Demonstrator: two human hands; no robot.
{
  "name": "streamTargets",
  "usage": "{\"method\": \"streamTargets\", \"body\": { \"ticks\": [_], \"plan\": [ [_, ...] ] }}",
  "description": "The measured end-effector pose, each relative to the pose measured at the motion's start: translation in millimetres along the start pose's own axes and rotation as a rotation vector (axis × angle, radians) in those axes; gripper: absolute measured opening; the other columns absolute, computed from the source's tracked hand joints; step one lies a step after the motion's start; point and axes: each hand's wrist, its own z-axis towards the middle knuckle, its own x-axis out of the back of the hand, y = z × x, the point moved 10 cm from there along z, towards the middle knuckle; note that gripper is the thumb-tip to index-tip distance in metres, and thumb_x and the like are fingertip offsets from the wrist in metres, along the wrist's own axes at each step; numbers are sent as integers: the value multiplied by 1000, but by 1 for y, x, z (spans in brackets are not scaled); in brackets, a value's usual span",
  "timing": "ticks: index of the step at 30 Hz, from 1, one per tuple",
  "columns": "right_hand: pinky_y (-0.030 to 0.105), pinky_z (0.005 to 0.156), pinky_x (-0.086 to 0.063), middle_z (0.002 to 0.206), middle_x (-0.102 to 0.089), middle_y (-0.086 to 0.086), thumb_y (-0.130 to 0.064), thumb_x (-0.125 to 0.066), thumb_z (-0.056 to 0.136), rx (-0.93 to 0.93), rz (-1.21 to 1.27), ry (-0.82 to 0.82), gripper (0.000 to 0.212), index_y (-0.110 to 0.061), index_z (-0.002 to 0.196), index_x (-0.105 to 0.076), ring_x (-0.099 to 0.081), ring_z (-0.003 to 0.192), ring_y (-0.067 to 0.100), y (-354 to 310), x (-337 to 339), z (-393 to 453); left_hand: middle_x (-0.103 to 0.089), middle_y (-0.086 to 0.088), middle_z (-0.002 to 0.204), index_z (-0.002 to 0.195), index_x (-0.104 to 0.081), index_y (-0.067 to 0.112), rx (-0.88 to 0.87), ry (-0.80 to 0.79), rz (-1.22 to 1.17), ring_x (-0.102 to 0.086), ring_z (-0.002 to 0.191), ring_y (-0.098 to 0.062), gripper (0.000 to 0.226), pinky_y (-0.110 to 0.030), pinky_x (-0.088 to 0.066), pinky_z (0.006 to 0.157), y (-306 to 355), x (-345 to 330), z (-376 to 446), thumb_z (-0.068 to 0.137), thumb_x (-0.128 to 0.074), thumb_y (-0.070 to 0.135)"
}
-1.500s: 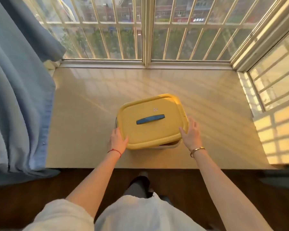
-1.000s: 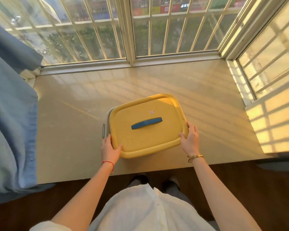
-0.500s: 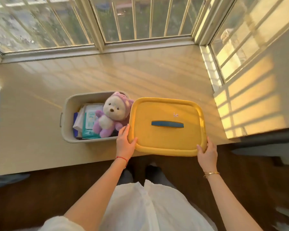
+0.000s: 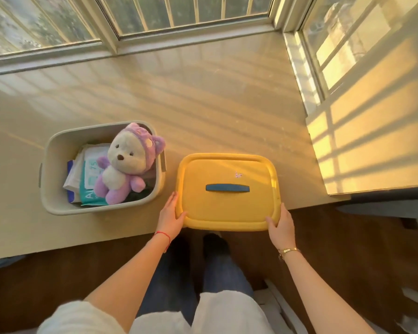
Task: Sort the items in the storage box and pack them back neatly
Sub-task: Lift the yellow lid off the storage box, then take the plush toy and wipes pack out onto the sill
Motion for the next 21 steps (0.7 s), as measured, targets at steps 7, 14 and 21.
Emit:
{"method": "streamTargets", "body": {
  "ticks": [7,14,21],
  "plan": [
    [42,111,-32,146,-40,10,-29,-53,95,119,-111,2,56,-12,144,-33,-35,137,27,-49,-5,-7,-41,2,146,144,-36,19,-141,85,90,-38,134,-13,58,-33,-31,112,35,32,-11,91,-59,24],
    [23,101,-34,129,-53,2,-31,-56,93,508,-95,-8,42,-16,132,-49,-47,123,16,-201,-44,-66,-62,3,120,122,-59,21,-361,358,147,-55,114,-9,32,-33,-49,98,69,141,-65,90,-59,24],
    [22,92,-45,121,-54,-2,-34,-61,90,697,40,-99,45,-16,130,-49,-52,110,11,-342,-130,-118,-61,-3,113,118,-59,17,-165,593,126,-58,104,-19,30,-33,-50,84,-5,278,-62,89,-61,24]
  ]
}}
